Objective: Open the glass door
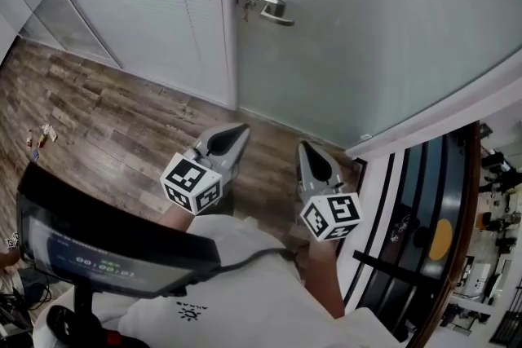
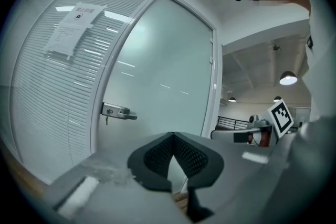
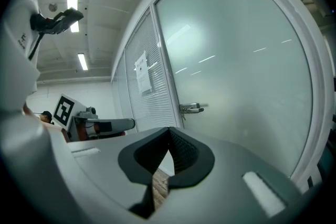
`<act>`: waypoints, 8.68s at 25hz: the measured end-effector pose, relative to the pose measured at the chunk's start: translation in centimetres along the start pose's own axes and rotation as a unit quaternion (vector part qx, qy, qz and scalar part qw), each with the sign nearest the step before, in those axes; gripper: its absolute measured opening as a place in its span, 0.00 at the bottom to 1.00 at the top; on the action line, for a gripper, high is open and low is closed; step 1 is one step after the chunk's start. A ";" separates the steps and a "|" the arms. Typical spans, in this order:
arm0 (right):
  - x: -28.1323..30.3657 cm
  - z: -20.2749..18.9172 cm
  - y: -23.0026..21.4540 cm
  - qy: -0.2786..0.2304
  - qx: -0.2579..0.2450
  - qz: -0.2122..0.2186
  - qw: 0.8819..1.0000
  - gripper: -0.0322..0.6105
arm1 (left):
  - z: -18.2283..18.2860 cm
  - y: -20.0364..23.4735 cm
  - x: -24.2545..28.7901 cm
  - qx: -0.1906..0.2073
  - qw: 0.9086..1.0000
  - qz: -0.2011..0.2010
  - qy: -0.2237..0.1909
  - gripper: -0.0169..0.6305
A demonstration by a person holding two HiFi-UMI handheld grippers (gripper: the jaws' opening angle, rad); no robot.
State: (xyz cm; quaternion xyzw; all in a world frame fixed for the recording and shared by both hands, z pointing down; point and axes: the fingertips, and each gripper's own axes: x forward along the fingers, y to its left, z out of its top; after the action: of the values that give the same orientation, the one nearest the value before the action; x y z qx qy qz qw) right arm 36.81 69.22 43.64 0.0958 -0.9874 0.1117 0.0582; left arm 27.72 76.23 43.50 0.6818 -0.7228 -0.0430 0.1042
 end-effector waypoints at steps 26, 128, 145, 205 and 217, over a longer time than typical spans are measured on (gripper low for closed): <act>21.3 6.3 -4.6 -0.001 -0.035 -0.106 0.994 0.05 | 6.7 19.0 12.3 0.008 0.991 -0.131 0.018 0.03; 51.9 6.8 -29.8 0.224 -0.501 -0.112 0.828 0.26 | 9.7 23.6 33.2 0.069 0.970 -0.227 0.061 0.03; 57.8 10.5 -39.2 0.195 -0.493 -0.084 0.844 0.23 | 13.5 31.5 46.1 0.031 0.997 -0.059 0.041 0.03; 63.0 20.6 -74.4 0.238 -0.370 -0.272 0.856 0.21 | 19.6 35.1 86.0 0.041 0.994 -0.094 0.040 0.03; 61.6 21.5 -84.1 0.244 -0.340 -0.312 0.853 0.21 | 19.7 33.7 98.0 0.051 0.986 -0.152 0.048 0.03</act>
State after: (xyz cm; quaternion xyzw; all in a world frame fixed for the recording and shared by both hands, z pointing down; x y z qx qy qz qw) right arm -8.26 -27.10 48.84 0.3422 -0.8361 -0.2354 0.3582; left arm -14.07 -20.52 40.19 0.7891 -0.6065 0.0113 0.0967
